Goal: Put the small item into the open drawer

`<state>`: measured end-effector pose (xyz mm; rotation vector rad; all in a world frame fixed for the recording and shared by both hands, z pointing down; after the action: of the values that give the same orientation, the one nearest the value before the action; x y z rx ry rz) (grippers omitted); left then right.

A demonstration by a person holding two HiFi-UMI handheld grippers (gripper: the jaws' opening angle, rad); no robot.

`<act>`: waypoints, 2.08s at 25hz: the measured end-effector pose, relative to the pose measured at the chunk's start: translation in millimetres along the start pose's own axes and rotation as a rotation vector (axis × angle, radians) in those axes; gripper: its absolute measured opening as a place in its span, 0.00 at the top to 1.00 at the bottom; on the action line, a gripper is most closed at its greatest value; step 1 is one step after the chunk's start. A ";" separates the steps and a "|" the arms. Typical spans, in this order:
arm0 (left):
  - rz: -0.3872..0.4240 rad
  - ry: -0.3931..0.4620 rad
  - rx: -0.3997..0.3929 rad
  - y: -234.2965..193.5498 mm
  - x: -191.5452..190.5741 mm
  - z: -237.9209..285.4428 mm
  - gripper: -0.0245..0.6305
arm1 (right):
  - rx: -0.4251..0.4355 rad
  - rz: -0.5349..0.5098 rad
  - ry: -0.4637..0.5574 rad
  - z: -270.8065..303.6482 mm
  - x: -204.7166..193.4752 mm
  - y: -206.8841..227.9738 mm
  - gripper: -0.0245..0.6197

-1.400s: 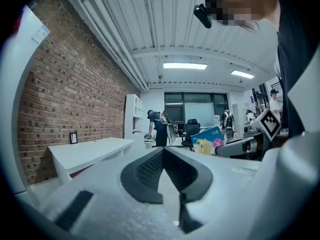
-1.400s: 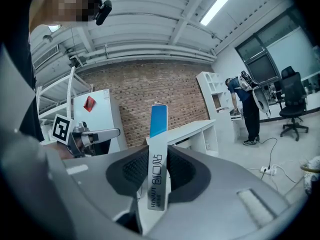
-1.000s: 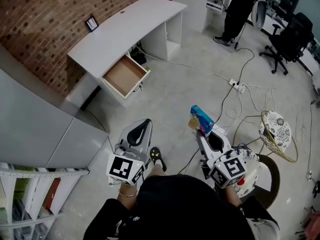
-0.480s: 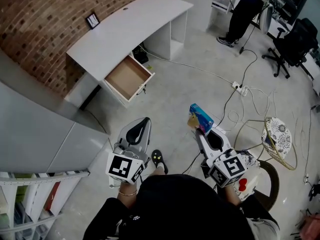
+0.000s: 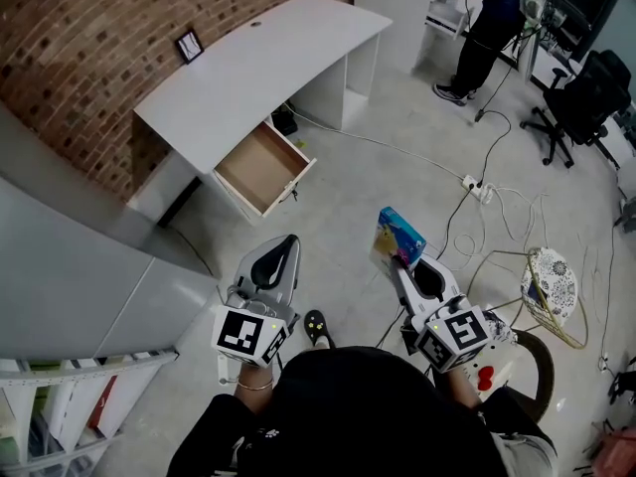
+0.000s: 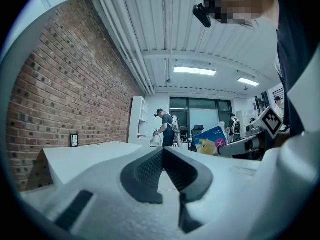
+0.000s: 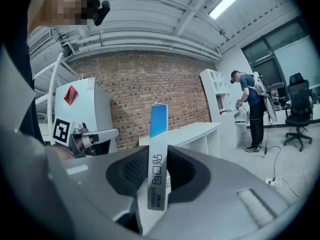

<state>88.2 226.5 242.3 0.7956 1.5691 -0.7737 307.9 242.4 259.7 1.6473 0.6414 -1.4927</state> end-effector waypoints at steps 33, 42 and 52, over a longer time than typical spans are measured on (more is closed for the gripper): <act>0.004 0.000 0.092 -143.5 -7.4 -10.4 0.98 | 0.014 0.031 -0.005 129.8 -3.2 -20.0 0.81; 0.047 -0.015 0.235 -168.8 -6.3 -5.4 0.98 | 0.149 0.048 -0.024 190.6 1.6 -2.8 0.82; 0.073 -0.016 0.429 -193.6 -7.6 43.0 0.98 | 0.317 0.052 -0.088 270.0 11.5 52.4 0.81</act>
<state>-48.7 83.3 254.7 1.1462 1.3673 -1.0780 199.3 -10.5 266.0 1.8054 0.3224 -1.6832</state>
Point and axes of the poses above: the fingertips, and each gripper's own axes: z forward along the fingers, y to its right, x out of its top, the point moved 5 cm from there along -z, backward along the fingers, and after that the axes turned 9 degrees about y, right-handed, at the moved point
